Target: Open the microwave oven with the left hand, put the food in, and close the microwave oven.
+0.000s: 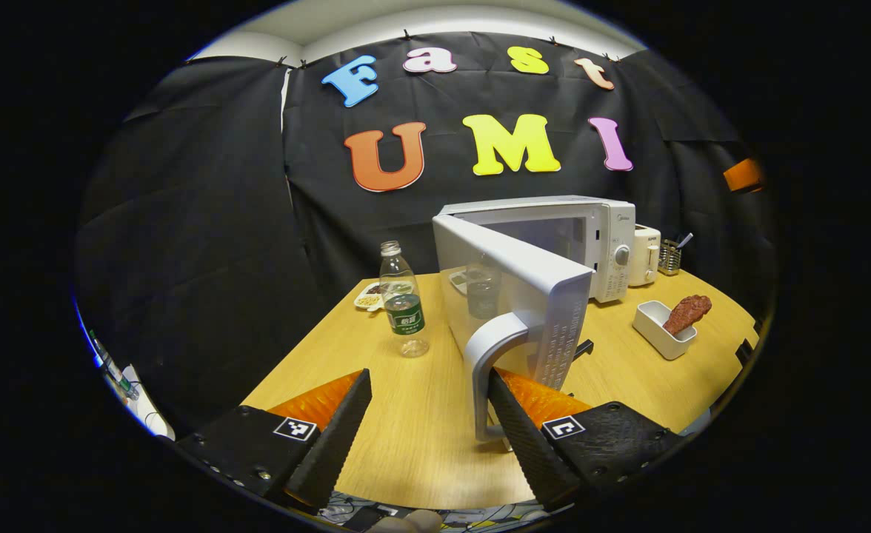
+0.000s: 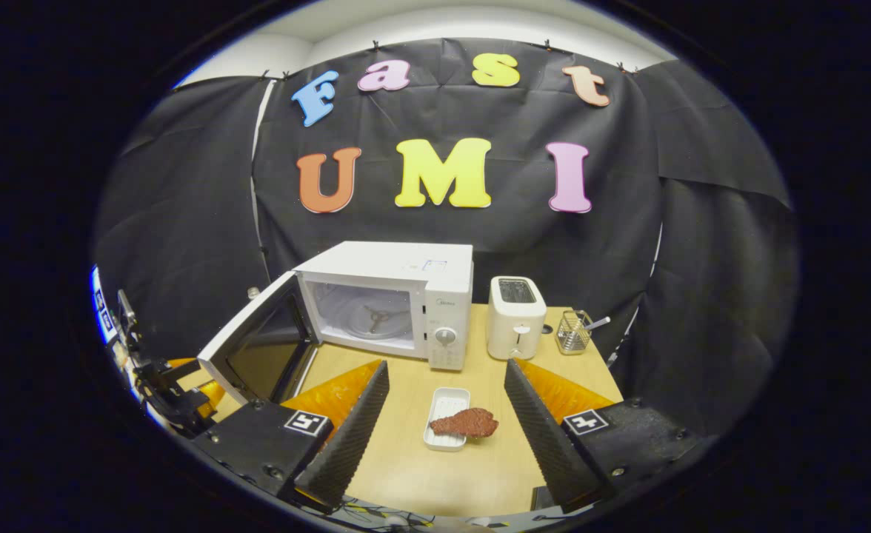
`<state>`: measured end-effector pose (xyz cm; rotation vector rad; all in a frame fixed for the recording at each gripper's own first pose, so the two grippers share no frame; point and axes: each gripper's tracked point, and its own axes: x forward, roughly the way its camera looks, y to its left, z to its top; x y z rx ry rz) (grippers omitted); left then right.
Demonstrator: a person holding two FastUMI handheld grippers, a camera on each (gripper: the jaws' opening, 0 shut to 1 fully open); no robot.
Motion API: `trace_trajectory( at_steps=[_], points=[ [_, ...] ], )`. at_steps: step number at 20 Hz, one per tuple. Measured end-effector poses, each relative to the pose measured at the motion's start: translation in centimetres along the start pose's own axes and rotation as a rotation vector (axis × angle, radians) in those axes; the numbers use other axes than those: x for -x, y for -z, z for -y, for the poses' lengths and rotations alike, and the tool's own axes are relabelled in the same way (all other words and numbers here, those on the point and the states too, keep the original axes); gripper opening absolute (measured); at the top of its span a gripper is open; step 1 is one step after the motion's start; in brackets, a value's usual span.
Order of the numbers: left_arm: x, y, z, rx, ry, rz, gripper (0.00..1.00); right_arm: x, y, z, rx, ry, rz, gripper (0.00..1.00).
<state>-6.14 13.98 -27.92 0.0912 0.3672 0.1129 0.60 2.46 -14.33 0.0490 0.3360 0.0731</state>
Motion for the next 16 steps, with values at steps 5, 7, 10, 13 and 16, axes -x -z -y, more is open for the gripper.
trace_trajectory(
  at_steps=[5,7,10,13,16],
  points=[
    [1.4,0.5,-3.5,-0.036,-0.089,-0.017,0.95,-2.6,3.8,2.3,-0.029,0.018,-0.072,1.0],
    [2.0,0.7,-4.5,-0.041,-0.119,-0.027,0.95,-4.0,5.7,3.3,-0.042,0.013,-0.111,1.0],
    [3.2,0.3,-4.6,-0.03,-0.138,-0.03,0.95,-6.3,8.9,4.4,-0.098,-0.029,-0.188,1.0],
    [4.4,-0.8,-3.6,-0.011,-0.14,-0.026,0.95,-8.8,12.5,5.7,-0.148,-0.048,-0.277,0.91],
    [5.4,-2.5,-1.3,0.029,-0.132,-0.018,0.95,-11.1,14.9,6.0,-0.212,-0.115,-0.346,1.0]
  ],
)
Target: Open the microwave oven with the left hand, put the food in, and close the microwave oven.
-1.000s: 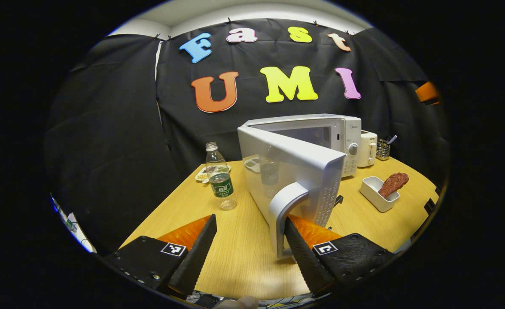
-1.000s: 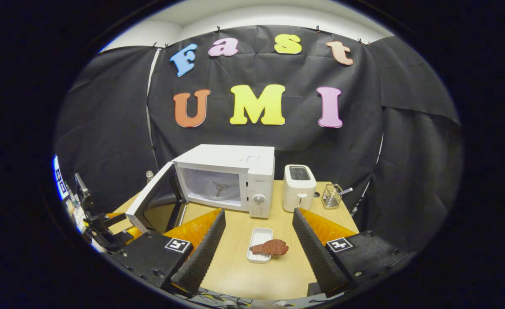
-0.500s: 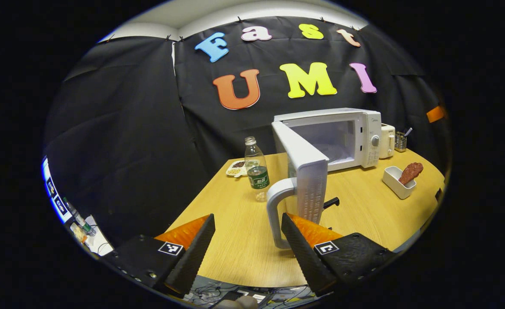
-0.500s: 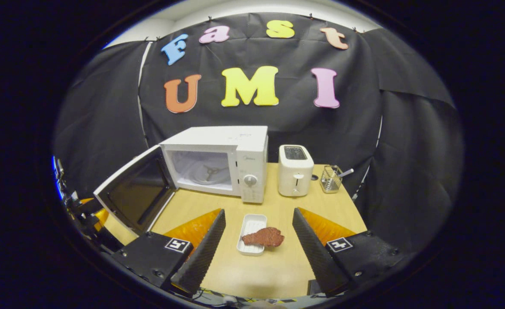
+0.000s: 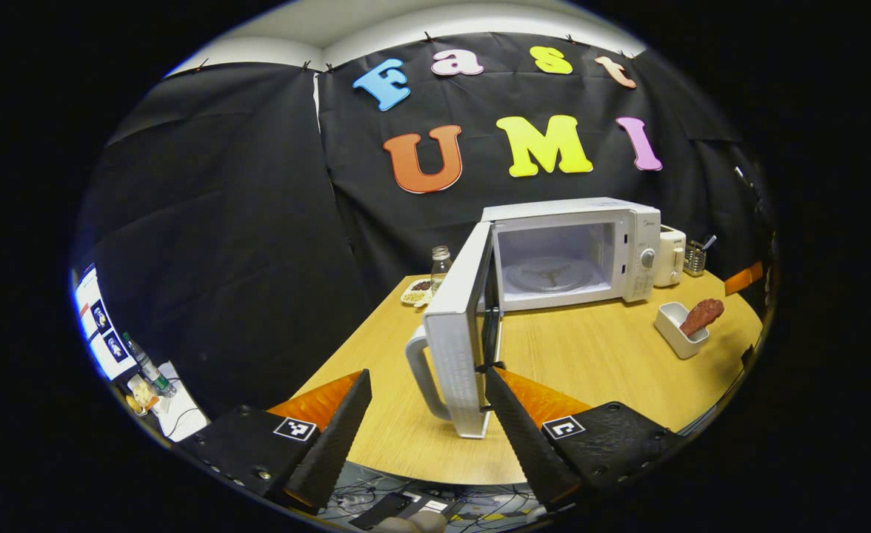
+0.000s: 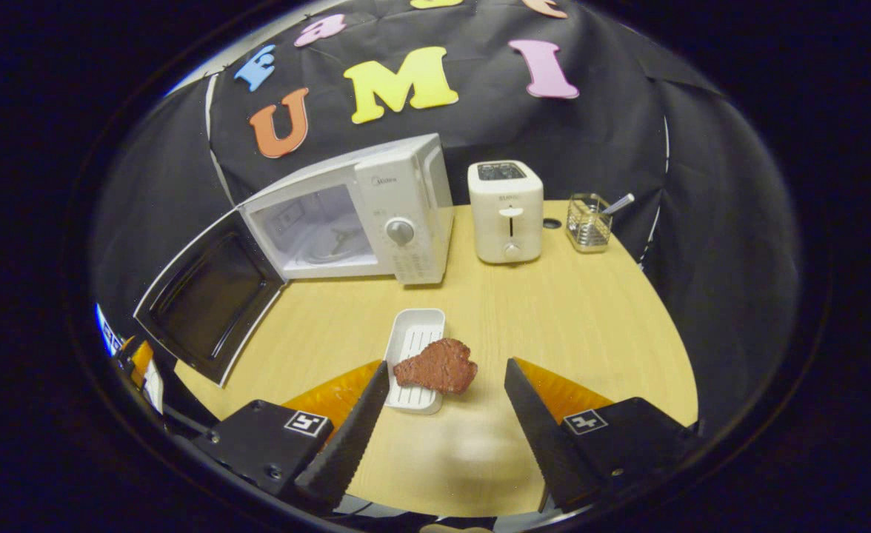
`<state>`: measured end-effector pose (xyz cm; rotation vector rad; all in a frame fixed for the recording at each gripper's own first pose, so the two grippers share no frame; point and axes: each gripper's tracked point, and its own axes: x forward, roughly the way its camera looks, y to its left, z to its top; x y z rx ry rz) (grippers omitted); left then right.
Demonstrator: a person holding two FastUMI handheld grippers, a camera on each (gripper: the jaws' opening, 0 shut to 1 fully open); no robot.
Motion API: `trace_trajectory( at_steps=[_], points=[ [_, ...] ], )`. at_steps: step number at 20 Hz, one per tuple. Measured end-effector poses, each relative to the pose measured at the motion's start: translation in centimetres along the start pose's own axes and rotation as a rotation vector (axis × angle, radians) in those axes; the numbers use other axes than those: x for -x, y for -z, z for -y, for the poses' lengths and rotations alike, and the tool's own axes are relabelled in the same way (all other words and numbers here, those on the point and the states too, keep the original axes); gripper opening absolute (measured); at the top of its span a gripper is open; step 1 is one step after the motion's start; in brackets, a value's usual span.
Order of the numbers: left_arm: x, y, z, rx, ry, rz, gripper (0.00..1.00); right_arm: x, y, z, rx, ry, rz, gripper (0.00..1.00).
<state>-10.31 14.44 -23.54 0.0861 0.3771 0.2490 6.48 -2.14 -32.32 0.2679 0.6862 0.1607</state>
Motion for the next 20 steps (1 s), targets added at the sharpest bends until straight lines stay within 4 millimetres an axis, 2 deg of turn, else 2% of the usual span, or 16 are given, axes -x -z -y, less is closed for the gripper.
trace_trajectory(
  at_steps=[3,4,6,8,9,11,12,14,15,16,20],
  points=[
    [0.3,-2.3,2.7,0.023,-0.001,0.01,0.95,-3.2,0.5,0.9,-0.069,-0.084,-0.08,0.98],
    [0.4,-3.1,3.6,0.025,-0.003,0.015,0.95,-4.1,0.6,1.3,-0.095,-0.104,-0.102,0.85],
    [0.3,-4.4,5.3,0.021,-0.011,0.02,0.95,-5.7,0.9,1.5,-0.152,-0.167,-0.165,0.82],
    [0.0,-5.3,6.9,0.009,-0.023,0.017,0.95,-6.5,1.6,1.0,-0.218,-0.249,-0.237,0.75],
    [-0.2,-5.8,7.8,0.002,-0.026,0.012,0.95,-6.7,1.7,1.0,-0.246,-0.274,-0.27,0.76],
    [-0.6,-6.6,9.1,-0.02,-0.048,0.008,0.95,-6.9,2.0,0.6,-0.301,-0.333,-0.328,0.39],
    [-0.7,-7.0,9.8,-0.025,-0.055,0.004,0.95,-6.7,1.9,0.4,-0.313,-0.359,-0.339,0.45],
    [-0.6,-7.9,11.0,-0.032,-0.062,0.009,0.95,-6.6,1.8,0.2,-0.32,-0.384,-0.362,0.13],
    [-0.6,-8.2,11.7,-0.031,-0.063,0.007,0.95,-6.7,1.4,0.1,-0.321,-0.394,-0.368,0.1],
    [-0.7,-8.4,12.1,-0.028,-0.066,0.006,0.95,-6.5,1.4,0.1,-0.317,-0.4,-0.372,0.2],
    [-0.5,-9.3,13.5,-0.003,-0.075,0.001,0.95,-5.4,-0.2,-0.2,-0.292,-0.437,-0.371,0.17]
  ],
)
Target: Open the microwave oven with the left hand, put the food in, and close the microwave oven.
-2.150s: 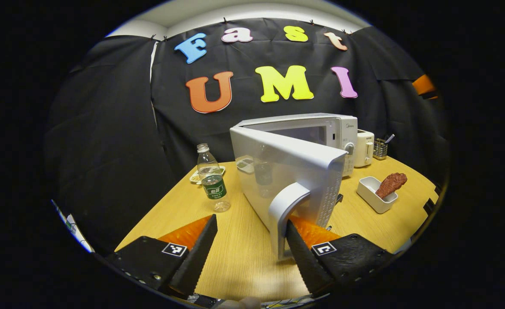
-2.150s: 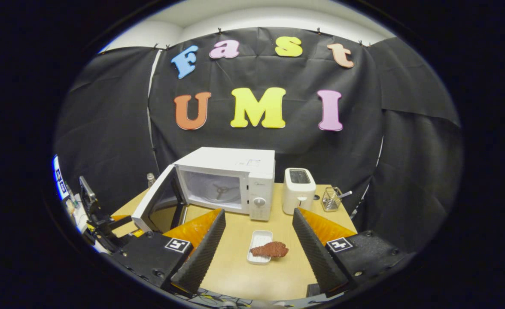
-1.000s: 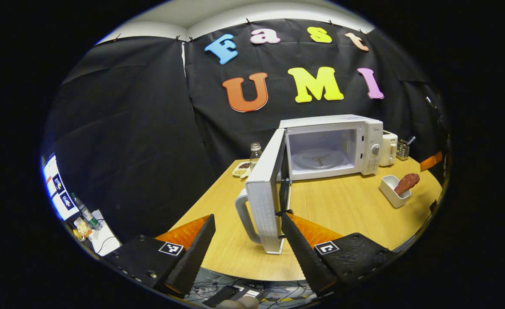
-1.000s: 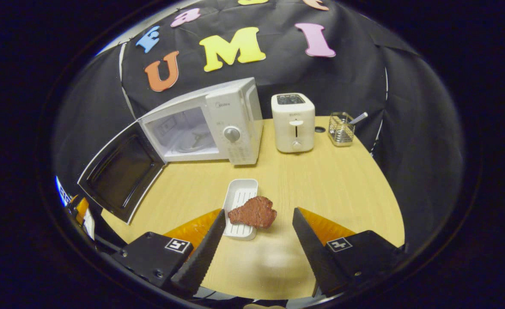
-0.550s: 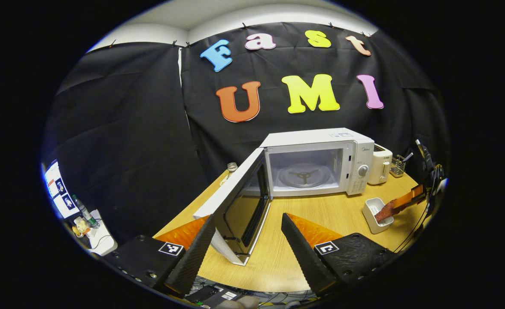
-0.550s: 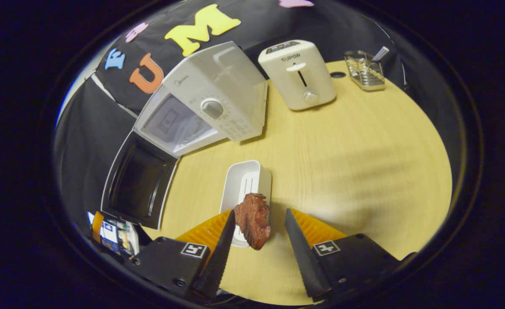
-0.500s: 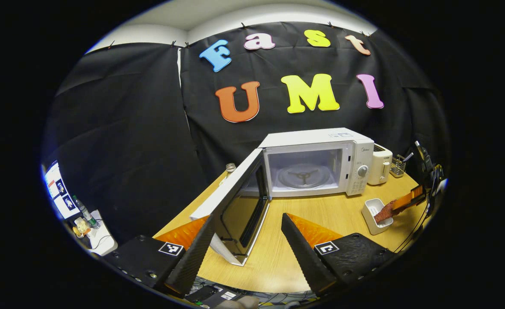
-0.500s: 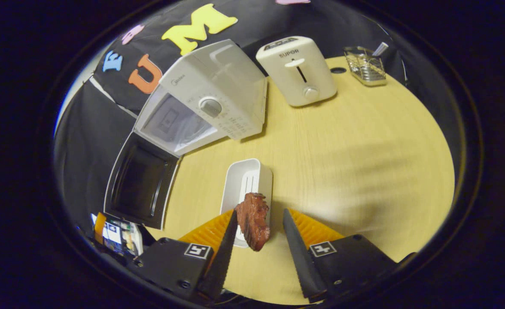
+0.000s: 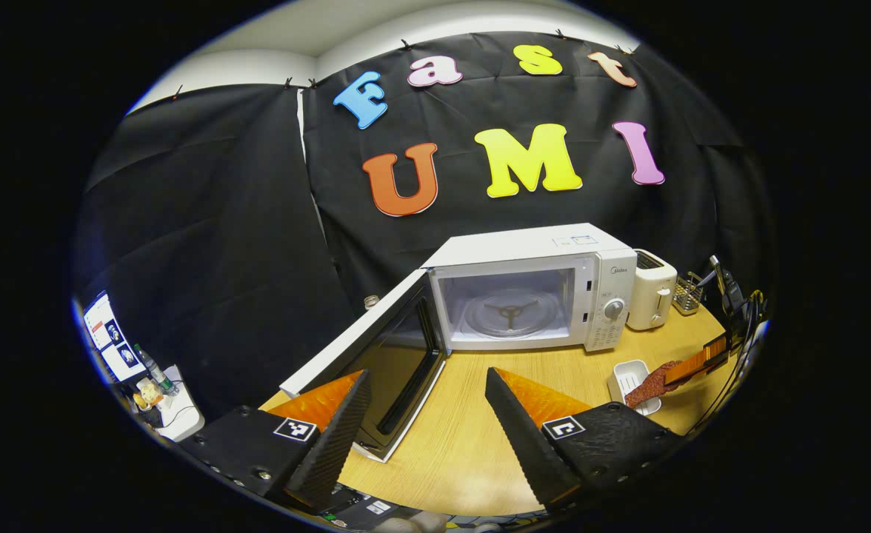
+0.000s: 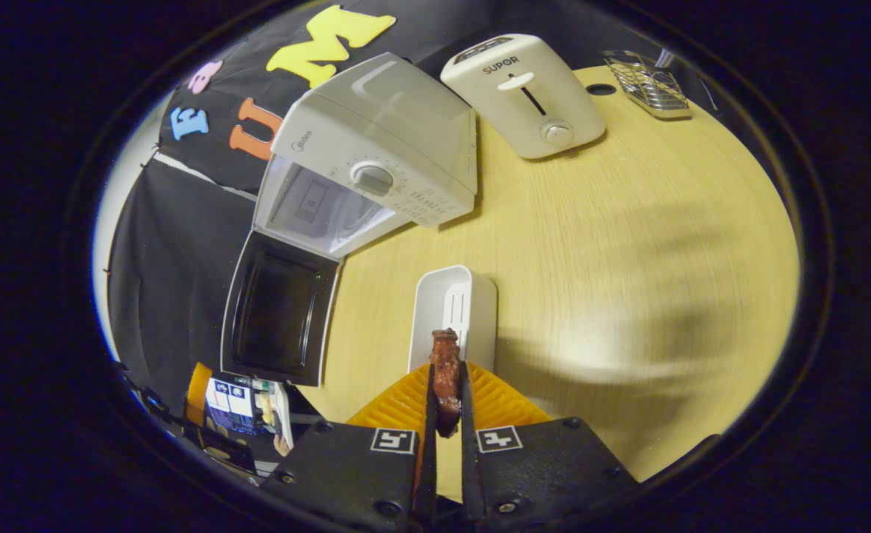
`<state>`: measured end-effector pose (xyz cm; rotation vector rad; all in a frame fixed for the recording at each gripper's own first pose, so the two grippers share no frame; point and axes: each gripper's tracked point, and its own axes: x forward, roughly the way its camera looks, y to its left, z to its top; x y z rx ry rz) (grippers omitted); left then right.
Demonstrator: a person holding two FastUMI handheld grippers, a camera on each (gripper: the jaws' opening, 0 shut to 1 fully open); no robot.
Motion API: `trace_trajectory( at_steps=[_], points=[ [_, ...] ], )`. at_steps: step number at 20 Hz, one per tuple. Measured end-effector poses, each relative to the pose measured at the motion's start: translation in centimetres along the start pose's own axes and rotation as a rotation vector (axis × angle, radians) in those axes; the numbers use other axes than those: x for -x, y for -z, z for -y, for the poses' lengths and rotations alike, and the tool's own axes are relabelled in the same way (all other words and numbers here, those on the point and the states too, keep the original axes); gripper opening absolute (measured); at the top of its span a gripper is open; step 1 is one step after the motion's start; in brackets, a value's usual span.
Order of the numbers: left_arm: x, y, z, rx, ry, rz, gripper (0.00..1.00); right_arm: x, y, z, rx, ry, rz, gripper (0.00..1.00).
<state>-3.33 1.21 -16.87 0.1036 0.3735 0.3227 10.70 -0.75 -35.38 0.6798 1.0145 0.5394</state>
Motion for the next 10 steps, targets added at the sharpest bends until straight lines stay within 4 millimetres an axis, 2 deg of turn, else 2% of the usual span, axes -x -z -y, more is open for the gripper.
trace_trajectory(
  at_steps=[2,5,8,10],
  points=[
    [0.2,-0.1,0.1,0.004,-0.001,0.001,0.95,1.0,-1.0,-1.2,0.019,-0.013,0.023,0.17],
    [0.3,-0.2,-0.6,-0.004,0.001,0.004,0.95,2.1,-2.5,-4.1,0.023,-0.041,0.063,0.17],
    [0.3,-0.3,-1.3,-0.014,0.033,0.004,0.95,2.0,-3.9,-8.4,0.018,-0.089,0.143,0.17],
    [0.5,-0.2,-2.0,-0.002,0.072,-0.003,0.95,1.0,-4.3,-11.5,-0.019,-0.123,0.189,0.17]
  ],
)
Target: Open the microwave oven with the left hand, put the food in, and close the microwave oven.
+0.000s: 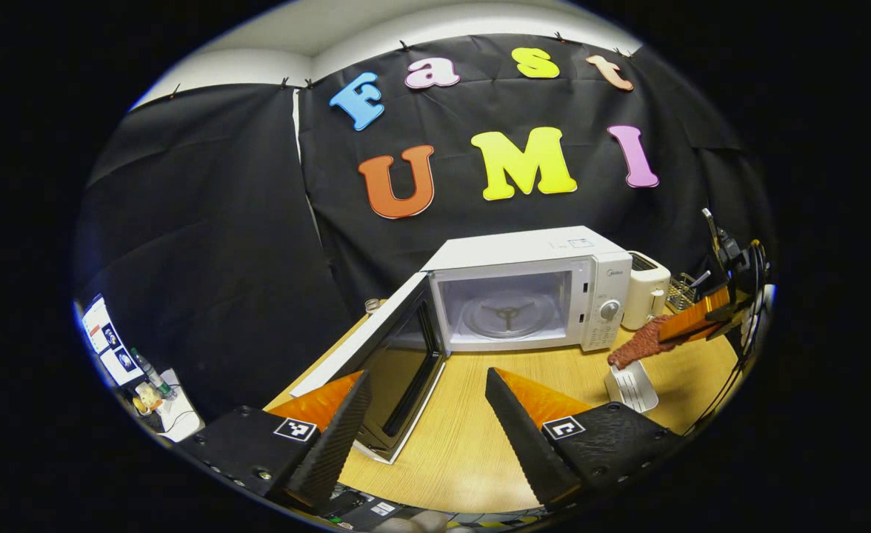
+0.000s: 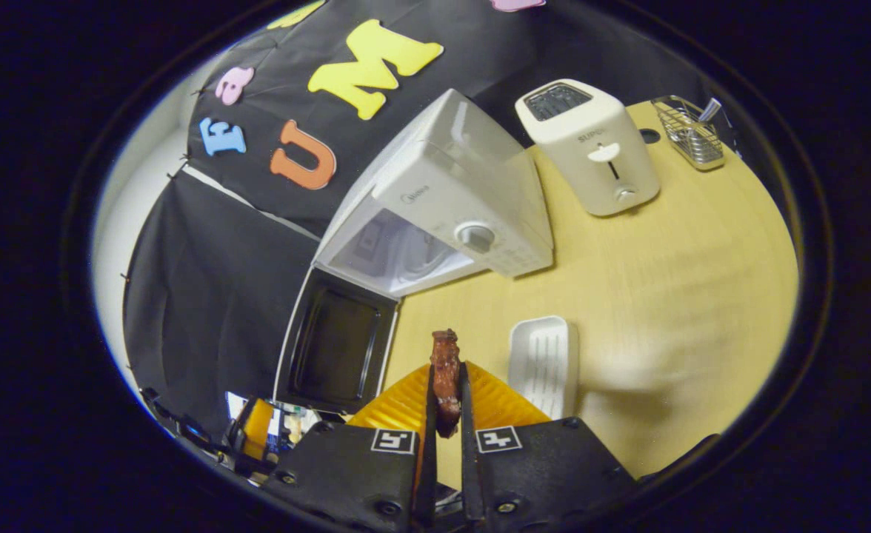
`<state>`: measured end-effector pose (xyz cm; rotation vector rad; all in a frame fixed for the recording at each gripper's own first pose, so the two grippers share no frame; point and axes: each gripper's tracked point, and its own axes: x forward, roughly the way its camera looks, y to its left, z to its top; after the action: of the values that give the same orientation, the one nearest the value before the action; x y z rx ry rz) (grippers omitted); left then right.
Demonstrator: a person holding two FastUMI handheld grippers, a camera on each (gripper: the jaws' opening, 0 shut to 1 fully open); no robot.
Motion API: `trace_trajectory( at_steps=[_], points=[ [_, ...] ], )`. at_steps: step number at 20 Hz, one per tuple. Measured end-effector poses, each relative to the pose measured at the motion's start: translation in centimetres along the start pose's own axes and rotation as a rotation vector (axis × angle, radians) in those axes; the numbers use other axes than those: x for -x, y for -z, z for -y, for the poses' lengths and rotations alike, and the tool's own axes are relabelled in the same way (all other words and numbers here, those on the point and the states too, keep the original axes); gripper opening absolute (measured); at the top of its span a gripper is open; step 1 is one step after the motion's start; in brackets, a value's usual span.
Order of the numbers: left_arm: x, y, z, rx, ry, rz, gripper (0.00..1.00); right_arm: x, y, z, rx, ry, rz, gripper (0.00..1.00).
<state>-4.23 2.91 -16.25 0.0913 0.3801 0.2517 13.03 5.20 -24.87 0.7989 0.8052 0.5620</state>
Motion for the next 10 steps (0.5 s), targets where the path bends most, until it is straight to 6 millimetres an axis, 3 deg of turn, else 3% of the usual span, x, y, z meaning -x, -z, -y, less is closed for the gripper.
trace_trajectory(
  at_steps=[2,10],
  points=[
    [0.1,0.0,-0.7,-0.004,0.051,-0.006,0.95,-2.0,0.0,-2.8,-0.027,-0.028,0.064,0.17],
    [-0.3,-0.9,-4.7,-0.122,0.229,0.027,0.95,-12.8,-1.5,-8.7,-0.164,0.007,0.377,0.16]
  ],
)
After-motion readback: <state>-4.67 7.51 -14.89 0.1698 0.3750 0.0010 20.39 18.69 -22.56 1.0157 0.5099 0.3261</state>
